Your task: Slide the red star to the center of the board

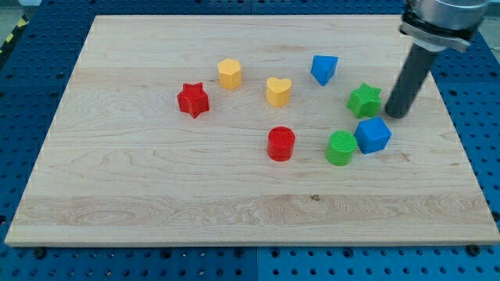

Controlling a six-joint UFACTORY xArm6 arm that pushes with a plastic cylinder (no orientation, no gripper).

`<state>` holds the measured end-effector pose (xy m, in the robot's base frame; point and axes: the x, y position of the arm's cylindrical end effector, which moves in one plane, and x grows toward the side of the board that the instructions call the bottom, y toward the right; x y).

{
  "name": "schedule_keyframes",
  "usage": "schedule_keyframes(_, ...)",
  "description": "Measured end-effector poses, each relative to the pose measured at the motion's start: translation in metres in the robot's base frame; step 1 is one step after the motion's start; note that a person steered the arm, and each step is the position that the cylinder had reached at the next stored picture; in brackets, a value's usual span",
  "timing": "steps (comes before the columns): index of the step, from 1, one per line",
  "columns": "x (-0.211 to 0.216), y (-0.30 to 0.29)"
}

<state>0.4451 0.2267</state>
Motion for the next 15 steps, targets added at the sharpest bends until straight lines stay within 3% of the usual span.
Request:
schedule_keyframes(2,0.077,0.044)
schedule_keyframes(4,0.096,0.009)
schedule_keyframes(8,0.097,-0.156)
schedule_keyframes(12,0.095,-0.186)
schedule_keyframes(13,0.095,-0.239)
schedule_keyframes(15,0.029,-0.320)
